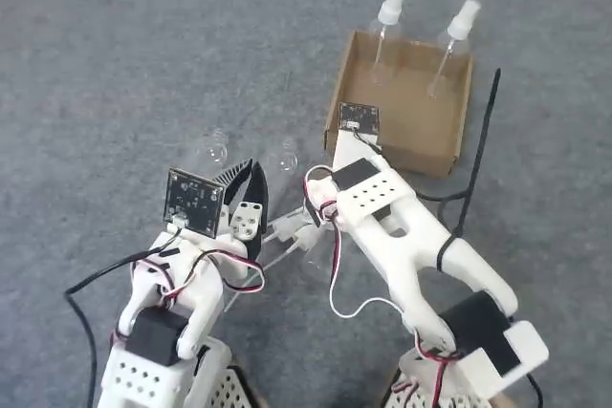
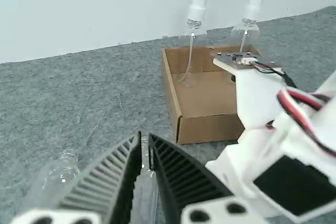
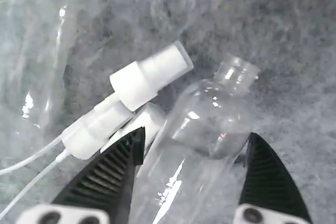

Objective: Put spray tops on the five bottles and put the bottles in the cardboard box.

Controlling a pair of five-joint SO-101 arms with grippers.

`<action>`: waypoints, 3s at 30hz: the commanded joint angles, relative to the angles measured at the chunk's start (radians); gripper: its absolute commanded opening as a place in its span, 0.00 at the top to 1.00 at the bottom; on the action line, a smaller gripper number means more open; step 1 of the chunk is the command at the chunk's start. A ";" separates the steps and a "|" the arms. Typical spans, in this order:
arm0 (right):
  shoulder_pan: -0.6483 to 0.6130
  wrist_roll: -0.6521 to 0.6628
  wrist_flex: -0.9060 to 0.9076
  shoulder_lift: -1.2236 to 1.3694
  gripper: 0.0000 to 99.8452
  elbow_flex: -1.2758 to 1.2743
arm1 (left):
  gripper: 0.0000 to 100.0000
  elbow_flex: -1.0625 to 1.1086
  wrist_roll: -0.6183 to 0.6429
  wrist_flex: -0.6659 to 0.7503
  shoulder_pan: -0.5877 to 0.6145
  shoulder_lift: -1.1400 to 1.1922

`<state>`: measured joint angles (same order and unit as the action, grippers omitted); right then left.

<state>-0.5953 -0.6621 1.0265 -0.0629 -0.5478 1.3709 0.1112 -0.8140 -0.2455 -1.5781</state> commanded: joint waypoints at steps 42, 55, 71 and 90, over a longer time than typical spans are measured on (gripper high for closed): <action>0.266 0.408 0.248 -0.516 0.89 -0.368 | 0.99 -0.133 -0.026 -0.106 0.005 -0.006; 1.023 1.257 0.203 -0.746 0.89 -0.446 | 0.99 -0.407 -0.298 -0.186 -0.064 0.629; 1.372 1.610 -0.091 -0.271 0.89 -0.252 | 0.87 -0.952 -0.365 -0.273 -0.239 1.590; 1.451 1.761 -0.252 -0.013 0.89 -0.172 | 0.87 -1.148 -0.410 -0.278 -0.176 1.786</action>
<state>0.8439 1.0856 0.7902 -0.1059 -0.7211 0.3000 -0.2800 -1.0840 -0.4189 0.1542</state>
